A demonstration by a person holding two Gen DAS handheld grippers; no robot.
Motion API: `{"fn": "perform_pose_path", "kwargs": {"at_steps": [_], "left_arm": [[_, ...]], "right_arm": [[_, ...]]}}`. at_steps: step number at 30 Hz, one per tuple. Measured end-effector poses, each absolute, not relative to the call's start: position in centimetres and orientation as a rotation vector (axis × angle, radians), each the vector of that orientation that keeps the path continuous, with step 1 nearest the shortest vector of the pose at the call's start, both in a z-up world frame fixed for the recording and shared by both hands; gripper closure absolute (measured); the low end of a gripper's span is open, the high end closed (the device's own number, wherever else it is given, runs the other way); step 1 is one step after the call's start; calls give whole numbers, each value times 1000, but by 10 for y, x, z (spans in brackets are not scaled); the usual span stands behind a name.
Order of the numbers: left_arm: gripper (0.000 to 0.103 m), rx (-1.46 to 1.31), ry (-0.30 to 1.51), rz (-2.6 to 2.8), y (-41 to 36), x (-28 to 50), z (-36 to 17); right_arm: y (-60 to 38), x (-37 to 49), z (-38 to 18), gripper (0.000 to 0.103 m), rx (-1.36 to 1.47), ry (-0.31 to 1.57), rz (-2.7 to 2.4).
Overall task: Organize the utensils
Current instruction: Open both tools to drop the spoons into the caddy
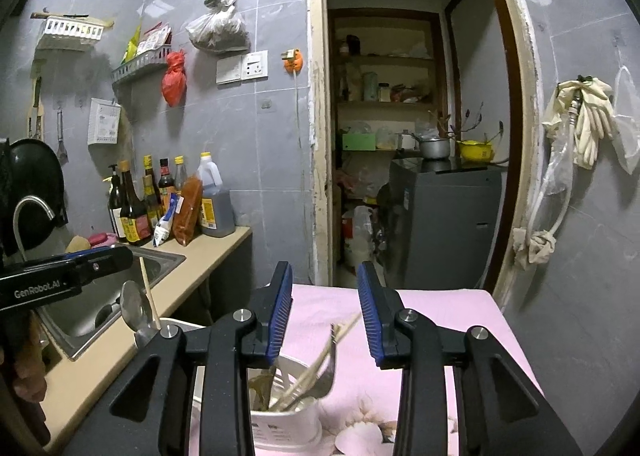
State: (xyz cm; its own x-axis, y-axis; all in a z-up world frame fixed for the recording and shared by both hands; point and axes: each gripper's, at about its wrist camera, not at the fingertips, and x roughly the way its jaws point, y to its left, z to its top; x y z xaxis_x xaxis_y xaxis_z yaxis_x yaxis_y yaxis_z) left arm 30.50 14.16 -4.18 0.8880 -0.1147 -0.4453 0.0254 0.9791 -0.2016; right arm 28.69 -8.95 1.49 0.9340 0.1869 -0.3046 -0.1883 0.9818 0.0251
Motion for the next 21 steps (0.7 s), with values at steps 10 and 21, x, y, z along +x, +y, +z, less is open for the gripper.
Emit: {"fn": "perform_pose_path", "kwargs": {"at_steps": [10, 21], "left_arm": [[33, -213, 429, -72, 131, 271, -30], [2, -192, 403, -75, 110, 226, -23]], "right_arm": [[-119, 255, 32, 57, 21, 307, 128], [-156, 209, 43, 20, 56, 325, 85]]}}
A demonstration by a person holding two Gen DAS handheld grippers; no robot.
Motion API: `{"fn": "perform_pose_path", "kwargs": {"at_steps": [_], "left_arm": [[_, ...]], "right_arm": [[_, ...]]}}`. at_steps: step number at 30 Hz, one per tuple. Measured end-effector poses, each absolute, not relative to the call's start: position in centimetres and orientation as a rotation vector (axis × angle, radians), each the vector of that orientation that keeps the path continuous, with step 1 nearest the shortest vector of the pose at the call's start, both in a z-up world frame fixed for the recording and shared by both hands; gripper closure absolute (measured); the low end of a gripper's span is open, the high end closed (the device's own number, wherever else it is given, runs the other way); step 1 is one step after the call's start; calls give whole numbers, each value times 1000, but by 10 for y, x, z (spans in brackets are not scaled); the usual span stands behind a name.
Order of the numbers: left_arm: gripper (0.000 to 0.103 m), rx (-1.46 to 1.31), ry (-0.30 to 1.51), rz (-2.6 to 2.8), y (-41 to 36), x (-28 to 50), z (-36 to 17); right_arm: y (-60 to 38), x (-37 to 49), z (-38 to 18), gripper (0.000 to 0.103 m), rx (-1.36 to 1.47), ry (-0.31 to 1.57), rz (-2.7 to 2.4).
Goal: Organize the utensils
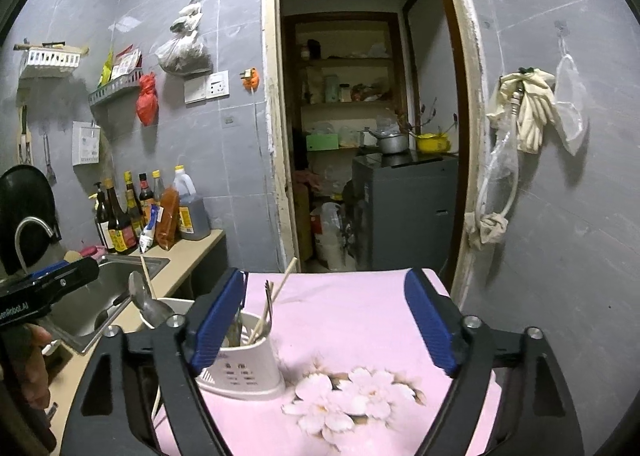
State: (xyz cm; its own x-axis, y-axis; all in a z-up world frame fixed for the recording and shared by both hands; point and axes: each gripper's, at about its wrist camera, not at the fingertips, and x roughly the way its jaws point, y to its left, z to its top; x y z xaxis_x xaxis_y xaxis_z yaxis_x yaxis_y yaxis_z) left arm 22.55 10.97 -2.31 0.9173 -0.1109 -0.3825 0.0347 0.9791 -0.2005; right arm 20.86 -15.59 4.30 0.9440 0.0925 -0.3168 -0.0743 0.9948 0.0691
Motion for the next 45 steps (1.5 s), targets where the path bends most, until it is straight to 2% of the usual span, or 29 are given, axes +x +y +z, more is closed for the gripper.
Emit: {"fn": "perform_pose_path", "kwargs": {"at_steps": [3, 9, 24, 45], "left_arm": [[1, -193, 401, -77, 103, 212, -21], [1, -163, 387, -68, 85, 180, -14], [1, -137, 415, -55, 46, 91, -14], [1, -144, 421, -4, 33, 31, -20]], "right_arm": [[-168, 194, 47, 11, 62, 326, 87], [-192, 160, 57, 2, 58, 310, 84], [-237, 73, 68, 2, 49, 327, 106], [-263, 29, 63, 2, 53, 348, 111]]}}
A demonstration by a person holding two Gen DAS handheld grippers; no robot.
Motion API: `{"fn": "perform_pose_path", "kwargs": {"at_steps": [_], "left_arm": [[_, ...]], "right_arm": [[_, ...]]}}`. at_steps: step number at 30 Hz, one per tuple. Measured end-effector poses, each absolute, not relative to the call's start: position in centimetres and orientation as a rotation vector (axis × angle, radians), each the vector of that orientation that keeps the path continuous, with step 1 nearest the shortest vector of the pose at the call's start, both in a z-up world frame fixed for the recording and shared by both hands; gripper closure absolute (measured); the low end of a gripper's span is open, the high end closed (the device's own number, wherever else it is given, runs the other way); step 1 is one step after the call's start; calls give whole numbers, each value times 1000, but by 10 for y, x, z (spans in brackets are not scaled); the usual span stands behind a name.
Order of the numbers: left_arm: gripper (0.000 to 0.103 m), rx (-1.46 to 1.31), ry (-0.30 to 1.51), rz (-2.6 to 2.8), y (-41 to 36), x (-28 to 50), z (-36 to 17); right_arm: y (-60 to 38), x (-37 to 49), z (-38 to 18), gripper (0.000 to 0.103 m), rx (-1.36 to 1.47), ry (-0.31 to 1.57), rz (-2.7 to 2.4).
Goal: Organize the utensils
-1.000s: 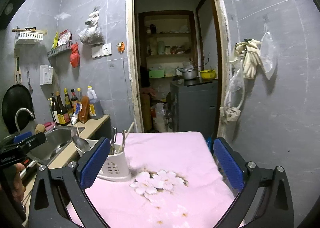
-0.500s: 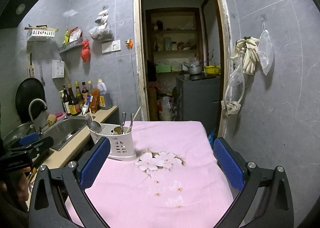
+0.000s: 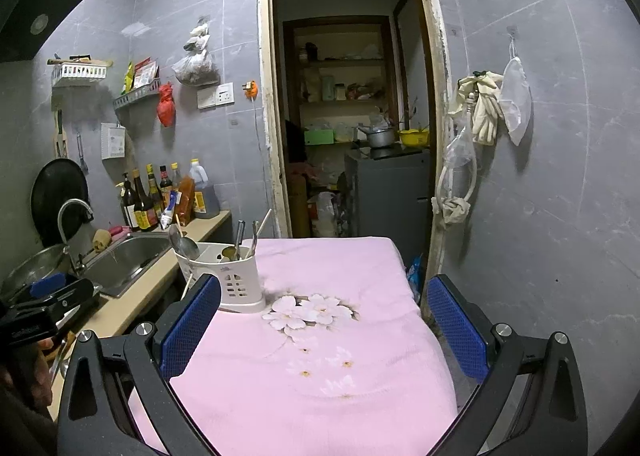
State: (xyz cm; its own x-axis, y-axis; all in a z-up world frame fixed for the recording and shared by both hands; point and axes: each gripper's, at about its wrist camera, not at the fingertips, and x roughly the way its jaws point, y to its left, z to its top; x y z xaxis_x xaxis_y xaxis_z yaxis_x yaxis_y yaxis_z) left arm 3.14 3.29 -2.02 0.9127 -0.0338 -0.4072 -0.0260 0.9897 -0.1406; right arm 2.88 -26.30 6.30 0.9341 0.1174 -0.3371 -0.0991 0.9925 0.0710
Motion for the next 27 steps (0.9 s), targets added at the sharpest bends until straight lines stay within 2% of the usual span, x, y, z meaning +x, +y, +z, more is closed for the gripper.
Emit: {"fn": "perform_pose_path", "kwargs": {"at_steps": [27], "left_arm": [[1, -143, 422, -4, 33, 29, -20]], "right_arm": [[-263, 26, 63, 2, 44, 349, 119]]}}
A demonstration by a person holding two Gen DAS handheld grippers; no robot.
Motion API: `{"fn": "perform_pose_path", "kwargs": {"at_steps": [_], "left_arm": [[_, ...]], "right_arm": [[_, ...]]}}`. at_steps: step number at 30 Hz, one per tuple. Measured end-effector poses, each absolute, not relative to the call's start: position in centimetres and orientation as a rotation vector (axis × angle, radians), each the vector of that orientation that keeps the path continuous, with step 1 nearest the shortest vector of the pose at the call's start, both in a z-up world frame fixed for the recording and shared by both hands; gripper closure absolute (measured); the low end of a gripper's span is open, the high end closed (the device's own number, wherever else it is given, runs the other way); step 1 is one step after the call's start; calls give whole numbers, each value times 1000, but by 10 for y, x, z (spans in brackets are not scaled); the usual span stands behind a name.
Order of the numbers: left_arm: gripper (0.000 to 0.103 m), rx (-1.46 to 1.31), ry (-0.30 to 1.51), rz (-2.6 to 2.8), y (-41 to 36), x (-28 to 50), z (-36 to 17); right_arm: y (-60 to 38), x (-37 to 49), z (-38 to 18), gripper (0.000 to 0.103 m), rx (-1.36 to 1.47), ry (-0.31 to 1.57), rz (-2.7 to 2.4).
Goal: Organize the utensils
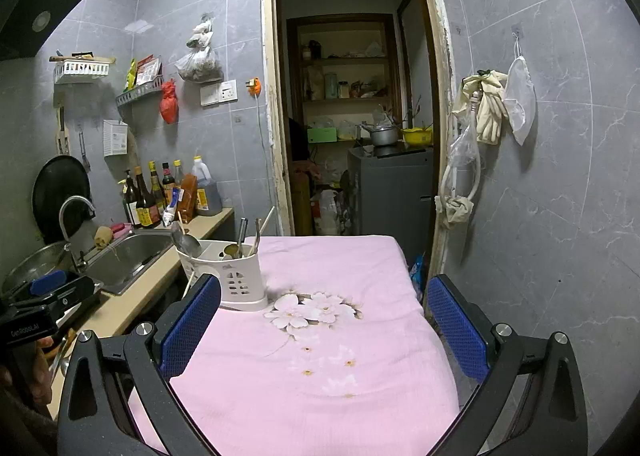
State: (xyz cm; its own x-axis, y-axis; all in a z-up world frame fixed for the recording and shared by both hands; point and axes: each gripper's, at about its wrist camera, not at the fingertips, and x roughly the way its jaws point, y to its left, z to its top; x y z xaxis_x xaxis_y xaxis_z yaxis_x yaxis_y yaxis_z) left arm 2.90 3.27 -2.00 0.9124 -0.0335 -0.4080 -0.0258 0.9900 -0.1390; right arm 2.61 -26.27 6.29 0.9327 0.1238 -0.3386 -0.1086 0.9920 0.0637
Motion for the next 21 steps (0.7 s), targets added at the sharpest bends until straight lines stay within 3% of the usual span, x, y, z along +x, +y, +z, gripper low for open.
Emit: {"fn": "perform_pose_path", "kwargs": {"at_steps": [21], "left_arm": [[1, -141, 423, -2, 32, 30, -19]], "right_arm": [[-266, 26, 63, 2, 46, 354, 120]]}}
